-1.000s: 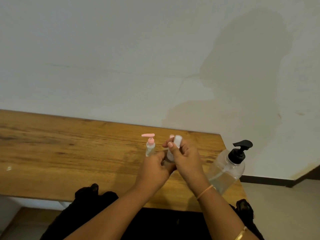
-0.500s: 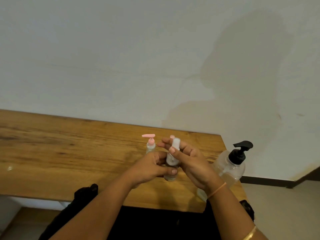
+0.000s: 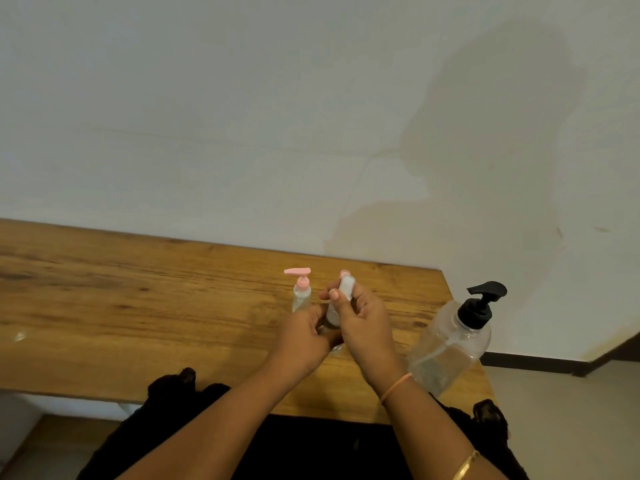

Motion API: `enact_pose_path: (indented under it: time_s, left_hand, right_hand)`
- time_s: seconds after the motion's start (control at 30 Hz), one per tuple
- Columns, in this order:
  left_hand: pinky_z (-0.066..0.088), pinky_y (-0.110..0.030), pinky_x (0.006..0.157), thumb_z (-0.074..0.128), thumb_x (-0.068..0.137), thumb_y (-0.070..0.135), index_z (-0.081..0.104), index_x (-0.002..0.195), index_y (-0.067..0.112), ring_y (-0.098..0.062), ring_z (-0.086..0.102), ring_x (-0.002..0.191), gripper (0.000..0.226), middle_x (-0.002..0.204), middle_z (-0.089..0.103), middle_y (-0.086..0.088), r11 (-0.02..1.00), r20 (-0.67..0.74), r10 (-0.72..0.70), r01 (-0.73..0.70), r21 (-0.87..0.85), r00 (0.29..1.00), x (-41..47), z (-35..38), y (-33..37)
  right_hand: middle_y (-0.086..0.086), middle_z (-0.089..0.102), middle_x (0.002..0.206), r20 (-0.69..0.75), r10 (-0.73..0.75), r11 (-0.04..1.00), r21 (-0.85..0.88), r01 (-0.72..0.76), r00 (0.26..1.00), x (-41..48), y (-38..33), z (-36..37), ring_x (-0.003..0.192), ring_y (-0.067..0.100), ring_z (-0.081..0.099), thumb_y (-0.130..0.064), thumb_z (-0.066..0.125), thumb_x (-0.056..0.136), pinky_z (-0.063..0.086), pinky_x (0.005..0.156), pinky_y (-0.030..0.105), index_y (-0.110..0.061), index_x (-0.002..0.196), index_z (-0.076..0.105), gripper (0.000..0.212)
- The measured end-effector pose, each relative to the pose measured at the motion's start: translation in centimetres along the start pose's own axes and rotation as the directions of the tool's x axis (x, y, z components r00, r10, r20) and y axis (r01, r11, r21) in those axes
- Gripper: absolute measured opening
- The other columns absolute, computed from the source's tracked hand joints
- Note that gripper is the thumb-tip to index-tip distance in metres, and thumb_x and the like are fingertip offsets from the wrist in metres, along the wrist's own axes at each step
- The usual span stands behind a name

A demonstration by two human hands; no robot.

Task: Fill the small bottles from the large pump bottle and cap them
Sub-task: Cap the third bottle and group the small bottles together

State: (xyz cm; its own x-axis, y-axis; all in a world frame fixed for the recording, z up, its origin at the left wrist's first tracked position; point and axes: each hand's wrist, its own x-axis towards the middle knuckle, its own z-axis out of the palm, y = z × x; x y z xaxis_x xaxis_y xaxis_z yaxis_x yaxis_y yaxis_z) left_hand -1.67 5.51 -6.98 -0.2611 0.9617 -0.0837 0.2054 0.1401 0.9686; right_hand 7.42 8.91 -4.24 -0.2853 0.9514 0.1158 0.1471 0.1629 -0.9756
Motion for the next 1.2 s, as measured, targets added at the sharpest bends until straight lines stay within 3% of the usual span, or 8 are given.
enact_pose_path:
  time_s: [0.13, 0.27, 0.37, 0.47, 0.6, 0.7, 0.8, 1.2]
  left_hand:
    - [0.054, -0.038, 0.088, 0.071, 0.079, 0.005, 0.063, 0.101, 0.025, -0.015, 0.066, 0.092, 0.031, 0.095, 0.07, 0.002, 0.996, 0.025, -0.069, 0.07, -0.058, 0.997, 0.0, -0.3, 0.0]
    - [0.051, -0.034, 0.09, 0.072, 0.079, 0.01, 0.061, 0.112, 0.021, -0.015, 0.062, 0.101, 0.037, 0.105, 0.068, 0.002, 0.987, -0.008, -0.16, 0.159, -0.037, 0.987, 0.3, -2.1, -0.5]
    - [0.049, -0.042, 0.093, 0.075, 0.076, 0.011, 0.062, 0.101, 0.021, -0.021, 0.061, 0.101, 0.03, 0.104, 0.067, 0.0, 0.983, -0.143, -0.177, 0.183, 0.029, 0.974, 0.7, -4.1, -1.7]
    - [0.047, -0.041, 0.092, 0.073, 0.079, 0.013, 0.06, 0.113, 0.014, -0.023, 0.058, 0.105, 0.036, 0.112, 0.063, -0.003, 0.964, -0.238, -0.221, 0.249, 0.093, 0.946, 1.1, -5.5, -2.6]
    - [0.041, -0.033, 0.079, 0.072, 0.081, 0.015, 0.059, 0.116, 0.011, -0.019, 0.054, 0.094, 0.037, 0.114, 0.063, -0.008, 0.938, -0.324, -0.233, 0.299, 0.174, 0.917, 2.1, -6.6, -3.5]
    - [0.041, -0.036, 0.083, 0.071, 0.083, 0.015, 0.056, 0.123, 0.008, -0.025, 0.055, 0.104, 0.043, 0.123, 0.06, -0.012, 0.932, -0.377, -0.246, 0.325, 0.162, 0.893, 3.2, -6.9, -3.7]
    - [0.041, -0.039, 0.09, 0.07, 0.083, 0.016, 0.052, 0.129, 0.009, -0.03, 0.052, 0.117, 0.05, 0.129, 0.057, -0.012, 0.928, -0.386, -0.248, 0.332, 0.17, 0.889, 4.3, -6.7, -3.6]
    - [0.04, -0.035, 0.091, 0.069, 0.084, 0.016, 0.05, 0.13, 0.011, -0.027, 0.052, 0.119, 0.051, 0.131, 0.057, -0.009, 0.921, -0.329, -0.227, 0.311, 0.232, 0.917, 6.3, -6.3, -4.7]
  right_hand:
    - [0.005, 0.069, 0.098, 0.118, 0.051, 0.994, 0.089, -0.061, 0.992, 0.0, 0.0, 0.0, 0.097, 0.021, 0.064, -0.016, 0.058, 0.093, 0.056, 0.083, 0.037, -0.03, 0.089, 0.065, 0.016]
    - [-0.006, 0.068, 0.104, 0.258, 0.079, 0.983, 0.142, -0.119, 0.963, 0.3, 0.1, -0.2, 0.1, 0.006, 0.063, -0.02, 0.063, 0.09, 0.052, 0.082, 0.02, -0.027, 0.107, 0.062, 0.019]
    - [-0.01, 0.065, 0.103, 0.163, 0.108, 0.976, 0.169, -0.136, 0.981, 1.0, 0.5, -0.4, 0.097, 0.0, 0.061, -0.018, 0.063, 0.089, 0.049, 0.081, 0.013, -0.021, 0.109, 0.061, 0.02]
    - [-0.006, 0.065, 0.099, 0.057, 0.149, 0.989, 0.013, -0.15, 0.987, 1.5, 1.1, -1.0, 0.092, 0.005, 0.06, -0.014, 0.061, 0.091, 0.048, 0.075, 0.012, -0.02, 0.1, 0.063, 0.01]
    - [-0.003, 0.065, 0.095, 0.025, 0.225, 0.954, -0.21, -0.215, 0.974, 2.0, 2.4, -0.9, 0.088, 0.008, 0.058, -0.016, 0.06, 0.091, 0.046, 0.076, 0.02, -0.019, 0.094, 0.064, 0.005]
    - [-0.003, 0.064, 0.096, -0.005, 0.255, 0.924, -0.293, -0.245, 0.967, 2.5, 3.2, -0.8, 0.09, 0.011, 0.059, -0.018, 0.06, 0.091, 0.05, 0.082, 0.028, -0.021, 0.095, 0.062, 0.005]
    - [-0.005, 0.062, 0.093, -0.061, 0.259, 0.912, -0.314, -0.265, 0.964, 3.1, 3.7, -0.9, 0.083, 0.008, 0.056, -0.016, 0.06, 0.09, 0.047, 0.071, 0.022, -0.02, 0.096, 0.061, 0.007]
    - [-0.005, 0.061, 0.089, -0.109, 0.257, 0.903, -0.328, -0.278, 0.96, 4.2, 4.6, -1.0, 0.078, 0.008, 0.054, -0.015, 0.059, 0.089, 0.039, 0.058, 0.017, -0.019, 0.095, 0.061, 0.007]
